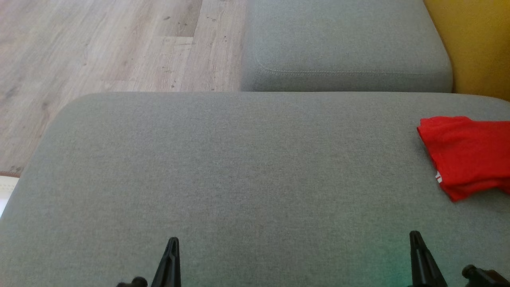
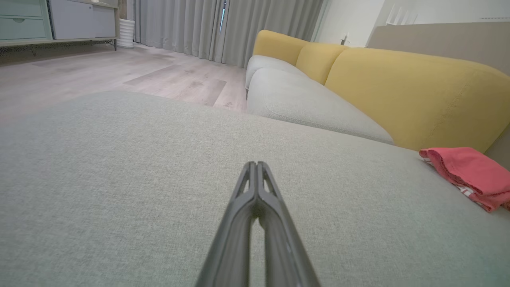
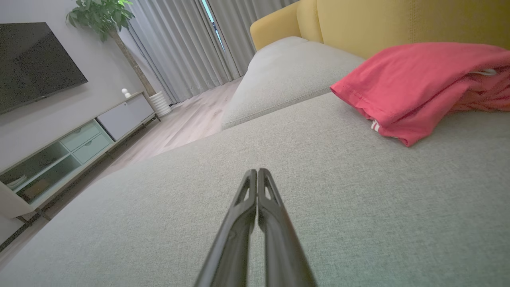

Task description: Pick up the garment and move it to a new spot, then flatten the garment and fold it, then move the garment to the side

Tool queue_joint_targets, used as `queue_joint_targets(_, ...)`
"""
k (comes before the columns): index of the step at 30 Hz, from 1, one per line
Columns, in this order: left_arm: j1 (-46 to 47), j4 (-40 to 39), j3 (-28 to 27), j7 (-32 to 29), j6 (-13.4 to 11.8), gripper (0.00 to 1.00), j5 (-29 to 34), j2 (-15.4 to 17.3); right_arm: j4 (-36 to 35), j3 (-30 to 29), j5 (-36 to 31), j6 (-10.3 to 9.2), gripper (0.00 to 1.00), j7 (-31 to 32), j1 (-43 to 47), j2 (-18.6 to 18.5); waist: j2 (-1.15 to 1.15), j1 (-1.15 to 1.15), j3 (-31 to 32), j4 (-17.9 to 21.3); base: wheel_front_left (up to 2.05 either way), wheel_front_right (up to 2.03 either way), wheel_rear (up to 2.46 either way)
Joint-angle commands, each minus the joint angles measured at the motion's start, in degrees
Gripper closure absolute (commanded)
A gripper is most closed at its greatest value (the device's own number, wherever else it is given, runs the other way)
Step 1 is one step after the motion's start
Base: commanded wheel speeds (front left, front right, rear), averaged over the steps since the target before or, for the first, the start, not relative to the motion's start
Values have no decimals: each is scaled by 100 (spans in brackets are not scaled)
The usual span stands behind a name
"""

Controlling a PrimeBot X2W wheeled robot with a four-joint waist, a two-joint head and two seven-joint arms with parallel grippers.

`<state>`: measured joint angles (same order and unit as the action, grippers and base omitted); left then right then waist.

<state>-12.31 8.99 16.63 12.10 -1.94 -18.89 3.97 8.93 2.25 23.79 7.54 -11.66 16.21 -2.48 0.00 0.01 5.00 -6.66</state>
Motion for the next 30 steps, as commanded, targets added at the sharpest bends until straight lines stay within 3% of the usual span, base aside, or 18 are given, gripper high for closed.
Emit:
queue_joint_targets(1,293,-160,-106,-11,29,100,-139,42,-151,-23,141,-1,100,11,-253,-79,0,0,-5,6,0,0,0)
queue_joint_targets(30,725,23,-592,-423,289,100,-2267,95,27,-154,2110,-2,100,430,-802,-146,0,-1,-149,191,0,0,0)
